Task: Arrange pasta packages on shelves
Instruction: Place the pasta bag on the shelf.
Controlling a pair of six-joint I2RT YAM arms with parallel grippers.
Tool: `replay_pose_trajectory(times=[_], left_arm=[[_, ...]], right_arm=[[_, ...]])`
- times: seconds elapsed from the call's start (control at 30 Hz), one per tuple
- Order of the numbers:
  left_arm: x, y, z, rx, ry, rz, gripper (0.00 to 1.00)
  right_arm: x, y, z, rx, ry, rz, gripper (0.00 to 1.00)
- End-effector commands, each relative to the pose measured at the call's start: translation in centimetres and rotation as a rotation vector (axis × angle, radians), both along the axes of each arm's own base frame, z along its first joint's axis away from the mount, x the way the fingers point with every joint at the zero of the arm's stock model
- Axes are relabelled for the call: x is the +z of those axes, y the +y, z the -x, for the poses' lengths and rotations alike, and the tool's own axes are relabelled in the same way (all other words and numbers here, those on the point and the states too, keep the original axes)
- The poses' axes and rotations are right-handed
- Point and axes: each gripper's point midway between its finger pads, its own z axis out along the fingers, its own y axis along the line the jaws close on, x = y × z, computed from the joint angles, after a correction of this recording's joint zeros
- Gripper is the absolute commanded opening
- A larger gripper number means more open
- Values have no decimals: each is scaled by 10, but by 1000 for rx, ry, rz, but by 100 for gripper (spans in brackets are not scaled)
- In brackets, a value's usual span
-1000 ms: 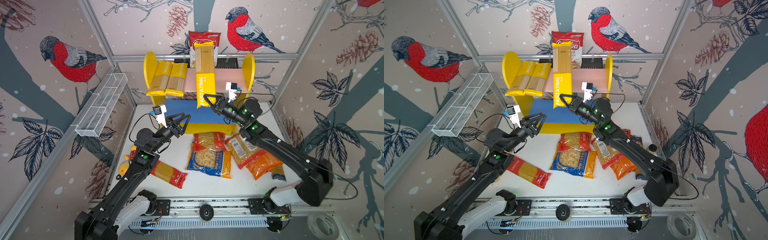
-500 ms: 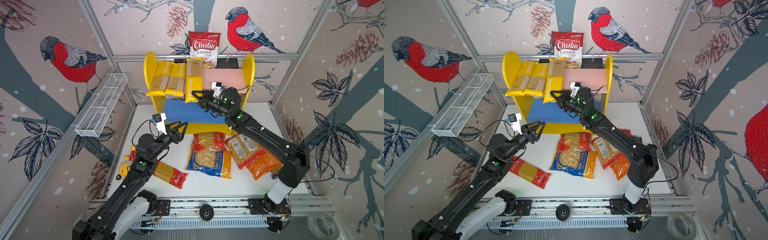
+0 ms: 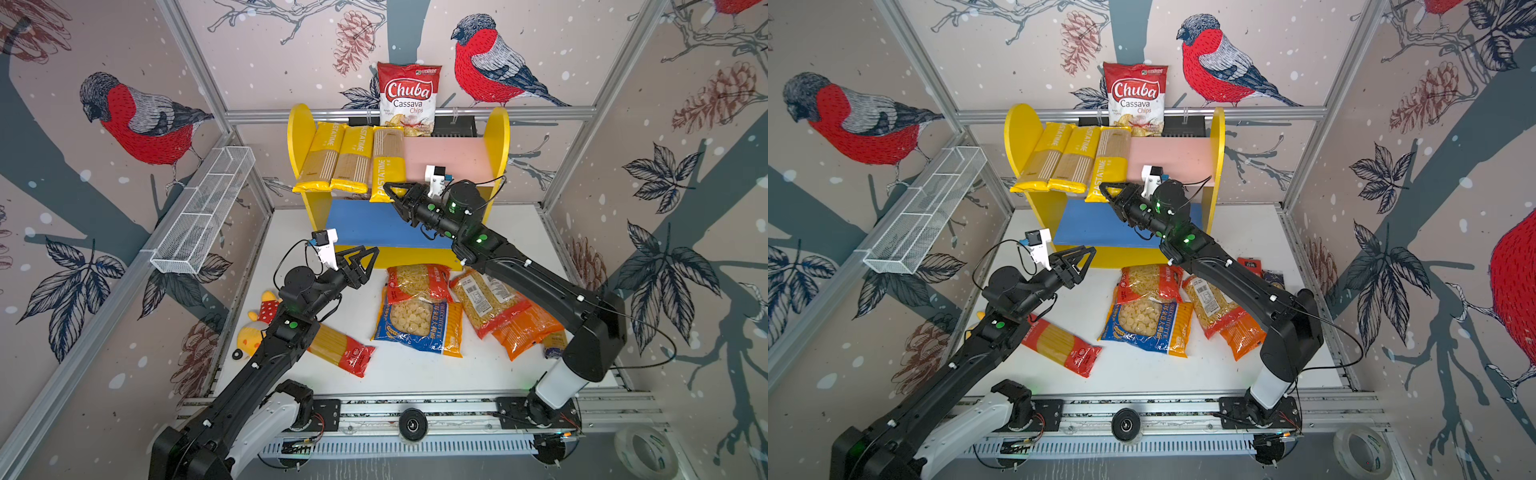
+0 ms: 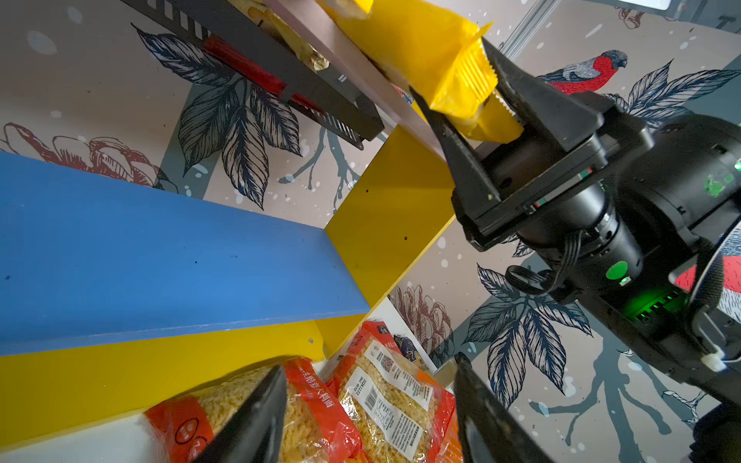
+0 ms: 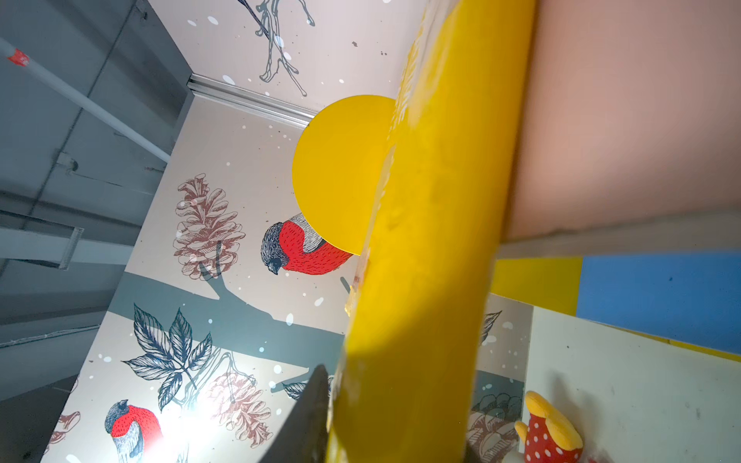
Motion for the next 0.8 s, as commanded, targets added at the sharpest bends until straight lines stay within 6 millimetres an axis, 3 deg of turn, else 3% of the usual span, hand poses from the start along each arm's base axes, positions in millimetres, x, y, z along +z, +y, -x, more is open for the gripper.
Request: replay_pose_trajectory(times=[0.0, 0.17, 0.37, 0.5, 0.6, 0.77], left_arm=[[12, -3, 3, -21, -38, 36, 65], [9, -6, 5, -24, -27, 32, 65], [6, -10, 6, -30, -20, 29, 65], [4, -11, 6, -30, -18, 20, 65], [3, -11, 5, -30, -16, 17, 65], [-2, -13, 3, -27, -15, -9, 65]], right_arm=[[26, -2, -5, -15, -75, -59, 30], [26, 5, -20, -40, -74, -61, 28], [9, 19, -30, -12, -43, -47, 28], [7, 17, -25, 3, -57, -34, 45], [18, 9, -15, 2, -111, -31, 58], [20, -7, 3, 7, -175, 17, 69]])
